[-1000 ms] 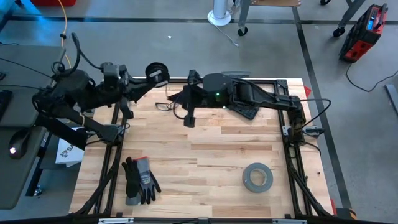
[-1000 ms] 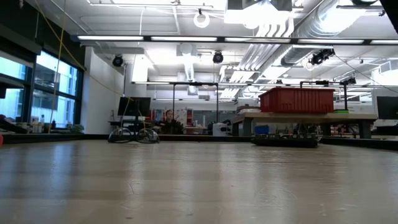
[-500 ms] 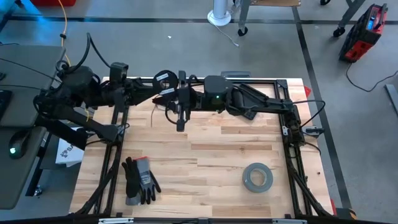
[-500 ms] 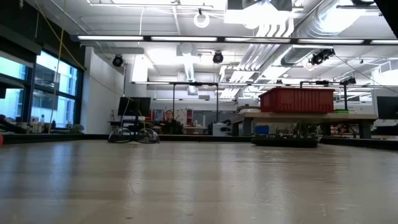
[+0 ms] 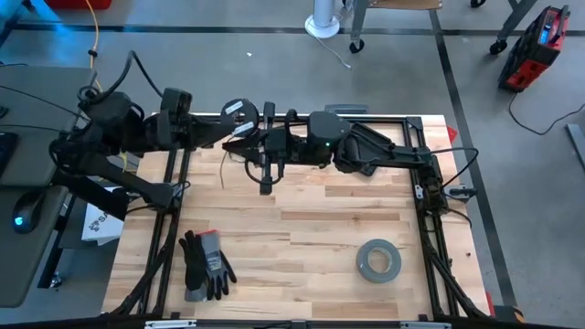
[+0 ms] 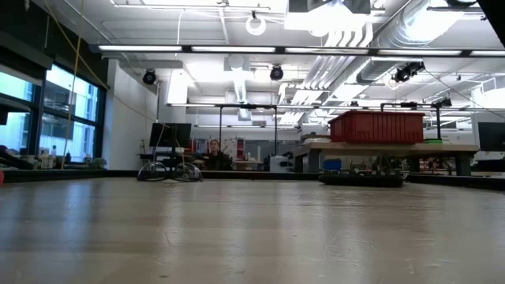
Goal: Coil cords
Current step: Coil the black wire on the black spool
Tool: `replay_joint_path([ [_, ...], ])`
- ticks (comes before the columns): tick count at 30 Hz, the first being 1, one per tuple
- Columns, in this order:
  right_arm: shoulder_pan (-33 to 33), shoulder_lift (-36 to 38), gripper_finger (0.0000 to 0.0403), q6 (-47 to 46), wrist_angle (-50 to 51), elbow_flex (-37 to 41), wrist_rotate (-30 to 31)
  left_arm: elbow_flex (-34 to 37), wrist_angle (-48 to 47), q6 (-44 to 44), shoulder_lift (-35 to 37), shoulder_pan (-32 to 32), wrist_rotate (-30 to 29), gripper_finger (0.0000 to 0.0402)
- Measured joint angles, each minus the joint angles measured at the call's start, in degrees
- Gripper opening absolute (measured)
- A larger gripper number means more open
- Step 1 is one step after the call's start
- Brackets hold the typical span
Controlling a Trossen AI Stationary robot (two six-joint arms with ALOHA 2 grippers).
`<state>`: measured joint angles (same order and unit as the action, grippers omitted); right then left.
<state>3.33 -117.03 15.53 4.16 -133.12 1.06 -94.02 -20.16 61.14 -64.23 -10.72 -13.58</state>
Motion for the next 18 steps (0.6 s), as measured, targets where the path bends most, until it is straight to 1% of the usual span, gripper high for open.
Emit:
replay_joint_path([
  [2,-0.36,-0.68,0.0,-0.01,-1.34,-0.07,0.54,0.0,2.68,0.31,-0.22,-0.07,1.21,0.0001],
  [7,-0.69,-1.84,0.0,-0.24,-4.38,-0.02,0.68,0.1,8.28,0.8,-1.45,-0.04,1.77,0.0001],
  [12,-0.75,-2.27,0.0,-0.06,-8.45,-0.02,1.39,0.04,8.41,4.45,-2.64,-0.14,4.75,0.0001],
  [18,-1.6,-2.34,0.0,4.16,-9.5,-0.02,1.75,0.04,7.87,8.56,-2.33,-0.93,8.77,0.0001],
])
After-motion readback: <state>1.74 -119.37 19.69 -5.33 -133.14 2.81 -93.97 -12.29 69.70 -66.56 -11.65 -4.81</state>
